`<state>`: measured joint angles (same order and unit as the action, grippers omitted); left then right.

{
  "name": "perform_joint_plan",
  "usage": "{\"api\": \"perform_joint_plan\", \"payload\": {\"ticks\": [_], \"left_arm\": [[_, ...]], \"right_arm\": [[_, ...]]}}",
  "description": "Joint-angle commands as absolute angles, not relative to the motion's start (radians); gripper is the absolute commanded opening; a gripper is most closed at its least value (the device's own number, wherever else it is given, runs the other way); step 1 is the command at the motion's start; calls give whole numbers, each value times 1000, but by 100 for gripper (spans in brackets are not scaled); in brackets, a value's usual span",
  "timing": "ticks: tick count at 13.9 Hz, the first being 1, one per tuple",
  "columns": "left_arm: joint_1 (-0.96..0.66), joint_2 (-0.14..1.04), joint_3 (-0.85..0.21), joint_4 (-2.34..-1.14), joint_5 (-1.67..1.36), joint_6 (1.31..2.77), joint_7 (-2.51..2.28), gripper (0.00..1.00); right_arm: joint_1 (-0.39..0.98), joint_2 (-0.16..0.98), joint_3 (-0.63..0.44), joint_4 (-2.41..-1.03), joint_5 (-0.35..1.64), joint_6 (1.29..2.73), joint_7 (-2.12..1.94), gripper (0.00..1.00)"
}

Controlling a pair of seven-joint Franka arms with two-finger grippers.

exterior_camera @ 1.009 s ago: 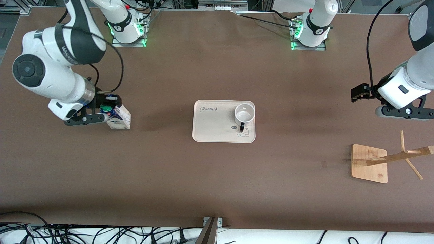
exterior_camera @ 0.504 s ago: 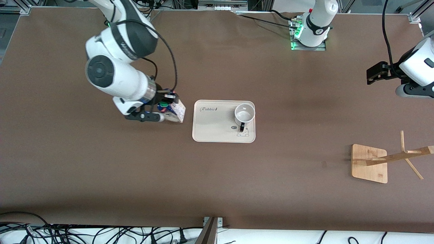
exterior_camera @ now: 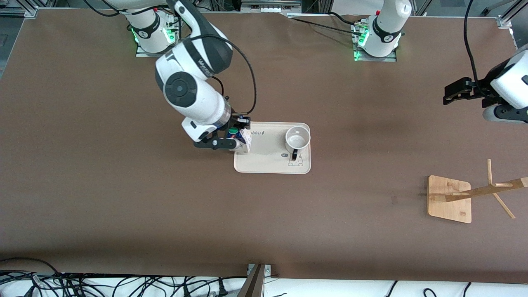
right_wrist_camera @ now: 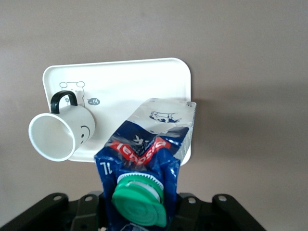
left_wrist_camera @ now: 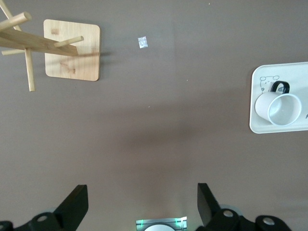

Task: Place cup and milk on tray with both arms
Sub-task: 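Carry the milk carton onto the tray beside the mug with the right gripper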

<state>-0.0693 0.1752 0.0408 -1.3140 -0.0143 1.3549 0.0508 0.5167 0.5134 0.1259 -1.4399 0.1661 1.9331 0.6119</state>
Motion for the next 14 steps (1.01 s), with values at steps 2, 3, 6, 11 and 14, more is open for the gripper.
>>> {"api": "perform_joint_plan", "payload": {"ticks": [2,3,6,11,14], "left_arm": [[-43,106,43,-1438,-37,1491,193,100],[-40,75,43,-1480,-35,1524,201,100],[-48,48,44,-1522,-26,1566,199,100],[-52,15,44,-1549,-26,1563,187,100],[-55,5,44,-1589,-26,1575,189,100]], "right_arm": [[549,544,117,-1411,104,1957,611,25],[552,555,118,-1416,109,1985,607,25],[584,600,118,-1416,112,2008,566,25],[592,606,118,-1422,117,2008,561,25],[595,620,118,-1424,115,2008,563,73]]}}
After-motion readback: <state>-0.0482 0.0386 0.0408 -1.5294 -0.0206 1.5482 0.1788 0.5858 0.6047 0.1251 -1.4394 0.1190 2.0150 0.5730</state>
